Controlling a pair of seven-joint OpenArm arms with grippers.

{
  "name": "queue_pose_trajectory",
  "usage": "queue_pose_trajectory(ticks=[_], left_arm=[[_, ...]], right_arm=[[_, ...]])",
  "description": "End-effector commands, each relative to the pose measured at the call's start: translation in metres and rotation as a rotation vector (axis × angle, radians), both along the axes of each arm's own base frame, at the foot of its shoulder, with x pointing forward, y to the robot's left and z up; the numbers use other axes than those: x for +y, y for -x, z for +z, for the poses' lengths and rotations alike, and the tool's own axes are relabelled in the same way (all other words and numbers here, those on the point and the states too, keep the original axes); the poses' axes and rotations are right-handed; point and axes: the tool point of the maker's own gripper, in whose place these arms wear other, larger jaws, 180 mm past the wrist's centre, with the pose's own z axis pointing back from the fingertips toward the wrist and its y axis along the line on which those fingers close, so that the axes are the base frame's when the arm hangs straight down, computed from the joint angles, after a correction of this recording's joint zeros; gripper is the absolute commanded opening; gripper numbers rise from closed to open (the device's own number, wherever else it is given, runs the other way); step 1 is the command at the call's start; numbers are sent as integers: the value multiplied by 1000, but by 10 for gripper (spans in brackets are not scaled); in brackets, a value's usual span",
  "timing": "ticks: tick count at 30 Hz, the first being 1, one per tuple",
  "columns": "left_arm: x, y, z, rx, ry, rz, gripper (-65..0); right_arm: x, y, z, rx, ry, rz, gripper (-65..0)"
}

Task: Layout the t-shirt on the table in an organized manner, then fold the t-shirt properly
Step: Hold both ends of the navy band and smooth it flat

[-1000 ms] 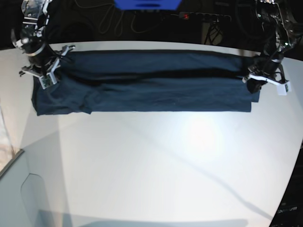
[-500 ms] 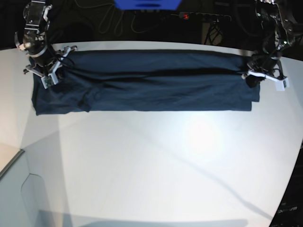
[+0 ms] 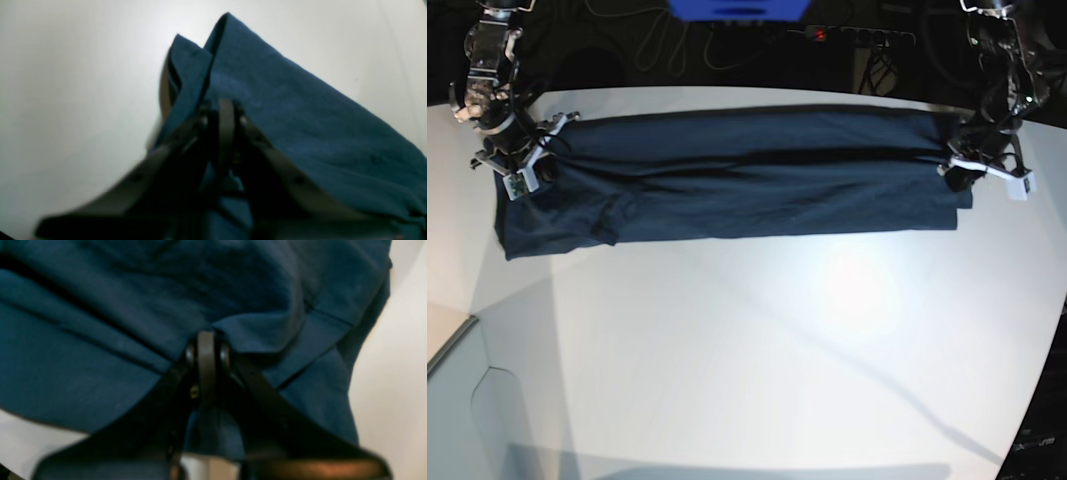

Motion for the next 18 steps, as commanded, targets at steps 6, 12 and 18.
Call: queue_pose_trajectory(ticks=[6,12,18], left_arm=[[7,-5,27,-75,-45,-9,-312],[7,0,34,-82,-66,-23,-253],[6,9,16,-37,-40,-7,-252]], right_arm=[[-11,11,-6,61,49,7,-431],[-9,10,-5,57,48,11,-406],[-1,10,-7,56,29,8,-406]])
